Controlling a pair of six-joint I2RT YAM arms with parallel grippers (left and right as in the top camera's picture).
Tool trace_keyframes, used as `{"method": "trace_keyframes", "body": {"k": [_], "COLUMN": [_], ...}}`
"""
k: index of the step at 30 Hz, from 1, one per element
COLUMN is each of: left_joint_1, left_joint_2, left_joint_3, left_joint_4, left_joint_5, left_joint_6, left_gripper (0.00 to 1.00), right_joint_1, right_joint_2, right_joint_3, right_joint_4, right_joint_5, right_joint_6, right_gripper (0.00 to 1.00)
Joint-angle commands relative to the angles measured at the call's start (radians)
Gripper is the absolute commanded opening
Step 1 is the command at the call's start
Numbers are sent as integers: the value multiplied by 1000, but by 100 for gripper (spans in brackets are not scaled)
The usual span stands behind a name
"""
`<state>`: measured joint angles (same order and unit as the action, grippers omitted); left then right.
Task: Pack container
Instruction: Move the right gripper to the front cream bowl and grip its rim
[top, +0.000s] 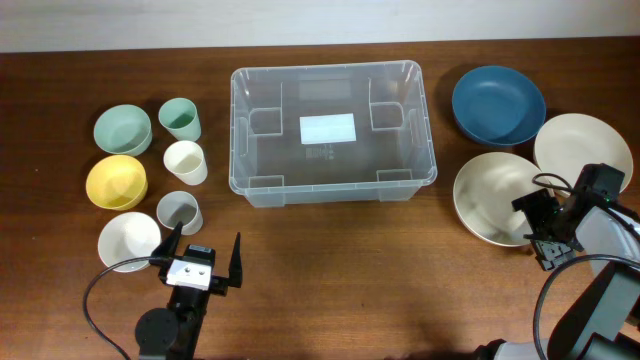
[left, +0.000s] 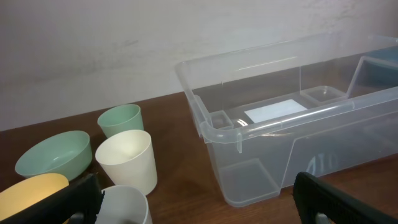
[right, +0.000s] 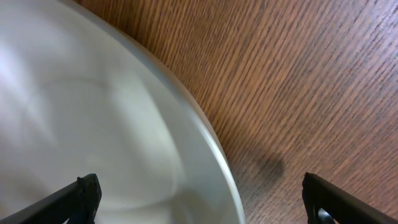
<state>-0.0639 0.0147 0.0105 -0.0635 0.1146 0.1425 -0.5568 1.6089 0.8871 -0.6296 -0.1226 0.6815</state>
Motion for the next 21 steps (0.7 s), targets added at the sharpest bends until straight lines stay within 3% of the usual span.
{"method": "trace_keyframes", "body": {"k": [1, 16, 21], "left_joint_1": [6, 6, 6], "left_joint_2": [-10, -10, -10], "left_joint_3": [-2, -2, -2], "left_joint_4": [-6, -6, -6], "left_joint_5": [-7, -7, -7], "left_joint_6": [17, 17, 16], "left_gripper": [100, 100, 100], "right_joint_1": [-6, -6, -6], "right_joint_2": [10, 105, 105], "right_joint_3": [13, 12, 12], "right_joint_4": [5, 21, 26], "right_joint_5": [0, 2, 2], "right_joint_6": [-2, -2, -2], "right_gripper": [99, 61, 59]}}
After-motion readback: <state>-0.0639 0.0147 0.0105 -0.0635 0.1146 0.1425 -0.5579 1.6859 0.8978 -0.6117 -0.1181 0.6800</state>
